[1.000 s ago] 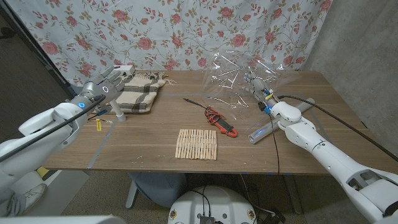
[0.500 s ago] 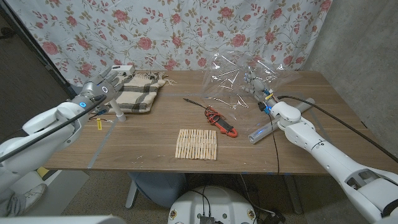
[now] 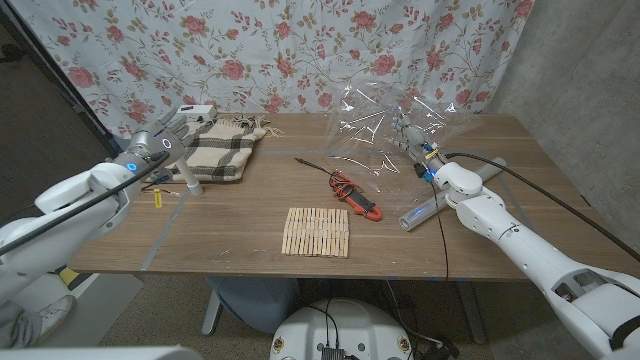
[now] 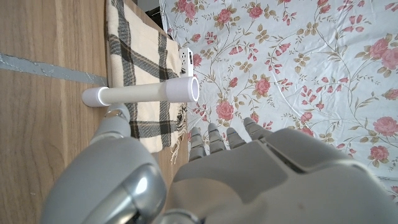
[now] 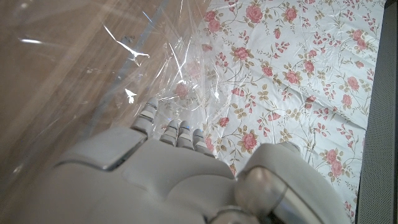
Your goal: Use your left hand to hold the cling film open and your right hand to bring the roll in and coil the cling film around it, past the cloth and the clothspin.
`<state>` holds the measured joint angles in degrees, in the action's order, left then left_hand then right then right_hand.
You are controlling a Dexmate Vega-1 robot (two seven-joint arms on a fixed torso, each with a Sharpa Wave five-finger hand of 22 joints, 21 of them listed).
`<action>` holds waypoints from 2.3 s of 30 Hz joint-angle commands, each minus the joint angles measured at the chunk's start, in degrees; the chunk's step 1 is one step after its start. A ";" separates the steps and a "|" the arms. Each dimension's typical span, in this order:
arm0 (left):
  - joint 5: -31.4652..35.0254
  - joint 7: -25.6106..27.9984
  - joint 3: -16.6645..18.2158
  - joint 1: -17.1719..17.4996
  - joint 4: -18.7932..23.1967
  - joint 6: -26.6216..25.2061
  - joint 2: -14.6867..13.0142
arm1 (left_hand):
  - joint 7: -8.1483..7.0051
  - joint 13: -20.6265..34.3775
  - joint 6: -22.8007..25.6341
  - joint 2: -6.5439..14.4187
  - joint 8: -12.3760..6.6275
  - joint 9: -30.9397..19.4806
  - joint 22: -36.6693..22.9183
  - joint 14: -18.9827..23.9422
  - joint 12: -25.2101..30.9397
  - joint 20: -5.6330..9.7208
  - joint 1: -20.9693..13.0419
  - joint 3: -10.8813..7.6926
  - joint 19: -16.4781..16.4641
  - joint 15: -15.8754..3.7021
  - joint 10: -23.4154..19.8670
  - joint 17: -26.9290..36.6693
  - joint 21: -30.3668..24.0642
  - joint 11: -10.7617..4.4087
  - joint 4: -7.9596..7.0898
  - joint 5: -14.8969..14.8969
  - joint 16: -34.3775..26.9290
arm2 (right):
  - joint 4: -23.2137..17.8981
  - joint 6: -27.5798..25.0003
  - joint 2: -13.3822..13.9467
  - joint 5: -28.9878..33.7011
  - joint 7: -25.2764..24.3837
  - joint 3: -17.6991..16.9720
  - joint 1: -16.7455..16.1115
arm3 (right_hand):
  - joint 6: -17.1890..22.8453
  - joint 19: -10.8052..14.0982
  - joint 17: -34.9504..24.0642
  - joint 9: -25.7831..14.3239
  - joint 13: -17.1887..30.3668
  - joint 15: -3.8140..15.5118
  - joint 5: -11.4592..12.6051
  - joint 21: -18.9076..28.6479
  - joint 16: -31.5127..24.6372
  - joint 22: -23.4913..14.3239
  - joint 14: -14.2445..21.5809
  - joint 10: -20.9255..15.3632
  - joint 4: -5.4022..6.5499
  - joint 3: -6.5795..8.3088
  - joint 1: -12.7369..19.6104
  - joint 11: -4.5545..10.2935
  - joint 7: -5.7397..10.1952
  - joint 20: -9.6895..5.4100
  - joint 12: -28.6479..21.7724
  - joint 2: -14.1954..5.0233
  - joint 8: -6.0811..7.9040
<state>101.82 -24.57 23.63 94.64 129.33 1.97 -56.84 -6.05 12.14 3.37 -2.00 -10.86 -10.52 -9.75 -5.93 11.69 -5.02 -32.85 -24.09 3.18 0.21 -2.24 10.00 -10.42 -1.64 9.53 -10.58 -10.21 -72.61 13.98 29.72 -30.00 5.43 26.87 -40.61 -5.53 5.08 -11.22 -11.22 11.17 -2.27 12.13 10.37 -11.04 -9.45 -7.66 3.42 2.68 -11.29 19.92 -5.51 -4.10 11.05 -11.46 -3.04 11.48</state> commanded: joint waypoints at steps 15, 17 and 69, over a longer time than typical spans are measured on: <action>-0.82 -13.02 -4.28 -4.71 -0.60 3.84 -5.06 | 0.77 0.33 -5.74 6.65 0.02 -0.36 0.09 -2.63 0.36 -1.04 -15.06 -7.78 -1.57 1.53 4.11 0.26 -0.48 0.33 1.36 -2.17 -0.21 | 1.77 1.06 -0.96 0.06 -0.02 0.14 0.41 | -0.09 -0.20 -0.02 -0.08 0.22 -0.04 0.09 0.30 -0.45 -0.24 -0.27 0.24 -0.27 -0.13 0.44 -0.01 -0.01 -0.04 -0.20 -0.54 0.01; -1.08 -13.57 -4.72 -5.01 -0.71 3.67 -5.31 | 1.09 0.35 -6.21 6.99 0.00 -0.37 0.10 -2.80 0.37 -1.23 -16.36 -8.39 -1.63 1.83 4.49 0.25 -0.44 0.74 1.41 -2.57 -0.21 | 1.76 0.93 -1.00 -0.11 -0.02 0.08 0.38 | -0.07 -0.19 -0.02 -0.08 0.22 -0.04 0.09 0.30 -0.45 -0.24 -0.28 0.24 -0.28 -0.12 0.45 -0.01 -0.02 0.00 -0.20 -0.55 0.01; -5.35 -13.89 -14.62 -10.37 -6.75 -5.61 -15.26 | 1.83 0.40 -1.80 6.64 -1.98 -0.49 0.03 0.31 1.96 -1.37 -26.14 -10.34 -4.36 1.69 2.28 0.12 -0.59 0.77 0.93 -5.66 -0.73 | 2.41 -0.28 -1.24 0.51 -0.74 0.51 1.32 | -0.10 -0.30 -0.03 -0.08 0.22 -0.01 0.03 0.27 -0.46 -0.24 -0.35 0.29 -0.47 -0.10 0.41 -0.11 0.04 0.18 -0.20 -0.60 -0.01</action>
<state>97.77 -38.46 9.99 84.45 123.40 -1.82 -70.08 -4.00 12.38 1.13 4.81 -12.37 -10.80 -9.61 -6.23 13.19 -6.34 -58.55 -34.52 -0.83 1.94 0.30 9.99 -10.87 -0.92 10.49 -15.91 -10.65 -71.16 13.85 28.71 -29.75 4.66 27.16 -40.08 -5.53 5.08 -11.22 -11.22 11.19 -2.27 12.13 10.37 -11.27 -9.45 -7.66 3.62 2.69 -11.29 20.23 -5.30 -4.10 11.06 -11.46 -3.34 11.48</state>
